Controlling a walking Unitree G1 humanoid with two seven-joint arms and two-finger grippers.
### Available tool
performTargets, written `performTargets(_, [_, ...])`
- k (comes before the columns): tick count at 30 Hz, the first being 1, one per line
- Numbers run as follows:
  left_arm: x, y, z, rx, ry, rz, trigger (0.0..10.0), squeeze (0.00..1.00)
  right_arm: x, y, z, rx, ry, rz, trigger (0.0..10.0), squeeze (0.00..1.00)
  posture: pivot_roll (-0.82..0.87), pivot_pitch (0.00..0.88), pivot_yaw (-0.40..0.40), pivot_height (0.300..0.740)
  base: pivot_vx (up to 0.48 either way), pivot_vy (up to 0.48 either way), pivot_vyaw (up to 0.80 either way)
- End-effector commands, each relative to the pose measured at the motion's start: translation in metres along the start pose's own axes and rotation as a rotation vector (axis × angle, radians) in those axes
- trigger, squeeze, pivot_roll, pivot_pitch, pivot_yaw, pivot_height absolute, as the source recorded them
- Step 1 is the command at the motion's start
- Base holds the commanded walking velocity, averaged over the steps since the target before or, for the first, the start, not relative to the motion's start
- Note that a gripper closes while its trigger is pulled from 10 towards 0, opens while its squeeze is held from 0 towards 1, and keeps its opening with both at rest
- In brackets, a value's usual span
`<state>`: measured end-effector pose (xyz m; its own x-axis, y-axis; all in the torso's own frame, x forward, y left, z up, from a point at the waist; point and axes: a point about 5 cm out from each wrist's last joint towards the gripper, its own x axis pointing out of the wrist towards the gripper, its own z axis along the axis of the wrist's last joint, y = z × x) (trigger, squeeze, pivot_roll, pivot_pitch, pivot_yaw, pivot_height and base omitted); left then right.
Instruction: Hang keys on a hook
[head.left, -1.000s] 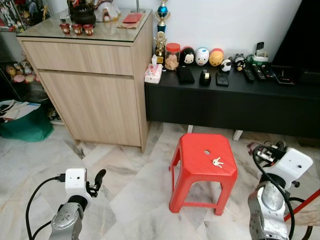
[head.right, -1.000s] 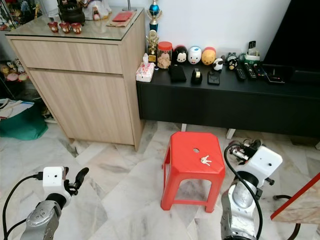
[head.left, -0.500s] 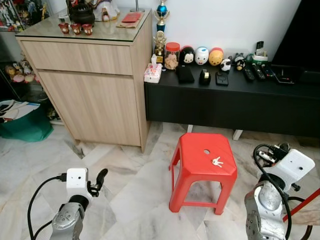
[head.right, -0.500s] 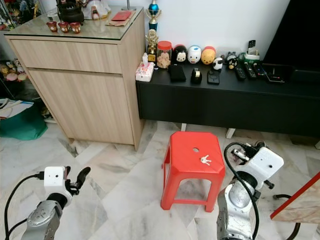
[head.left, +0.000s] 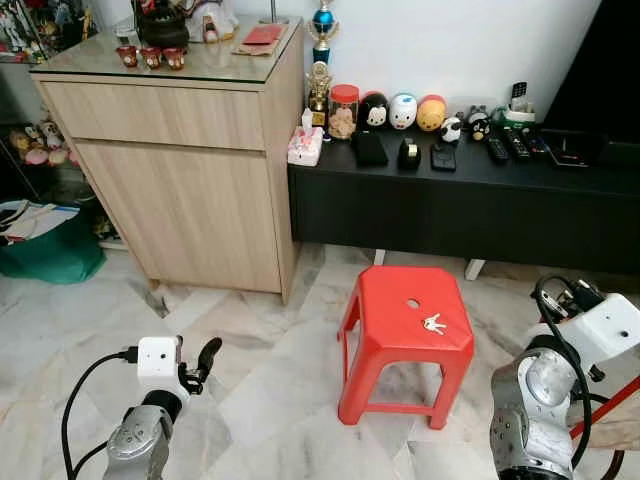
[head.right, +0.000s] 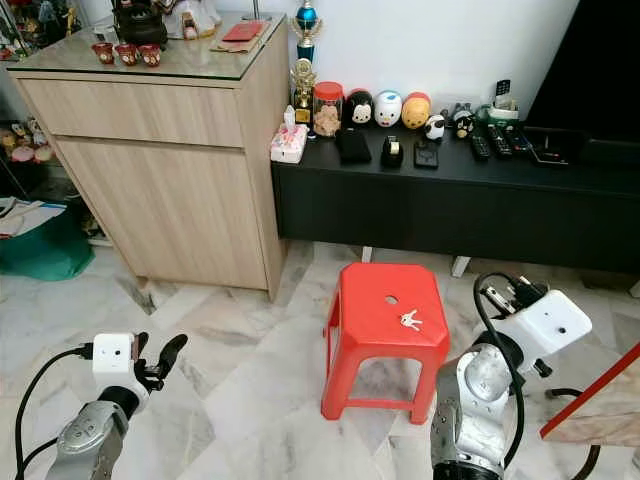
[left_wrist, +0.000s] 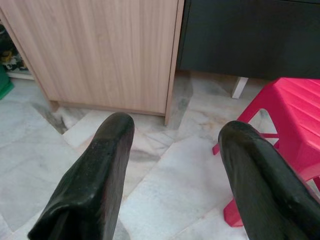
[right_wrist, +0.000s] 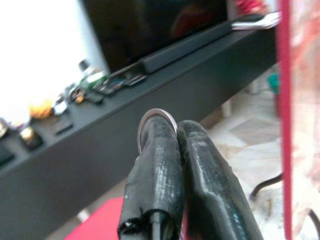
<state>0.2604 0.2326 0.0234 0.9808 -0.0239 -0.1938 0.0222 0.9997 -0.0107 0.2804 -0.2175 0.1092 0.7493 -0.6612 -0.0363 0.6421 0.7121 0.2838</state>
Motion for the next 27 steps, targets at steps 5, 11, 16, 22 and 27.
performTargets(5, [0.001,-0.001,-0.005,-0.008,0.027,0.004,10.0,0.0,0.0,0.016,-0.031,-0.219,0.139,0.298,10.0,0.0,0.04,0.0,-0.029,0.74,0.0,0.0,0.0])
performTargets(11, [-0.004,0.005,-0.022,-0.006,0.125,0.051,10.0,0.0,0.006,-0.018,-0.068,-0.371,0.302,0.297,10.0,0.0,0.05,0.0,-0.036,0.74,0.0,0.0,0.0])
performTargets(16, [-0.014,0.011,-0.045,-0.028,0.25,0.102,10.0,0.0,-0.007,-0.025,-0.099,-0.467,0.45,0.422,10.0,0.0,0.04,0.0,-0.029,0.74,0.0,0.0,0.0])
performTargets(22, [-0.029,0.017,-0.068,-0.04,0.38,0.168,10.0,0.0,-0.022,-0.05,-0.128,-0.48,0.619,0.417,10.0,0.0,0.05,0.0,-0.033,0.74,0.0,0.0,0.0])
performTargets(27, [-0.045,0.014,-0.088,-0.048,0.493,0.185,10.0,0.0,-0.04,-0.063,-0.147,-0.544,0.735,0.453,10.0,0.0,0.04,0.0,-0.029,0.74,0.0,0.0,0.0])
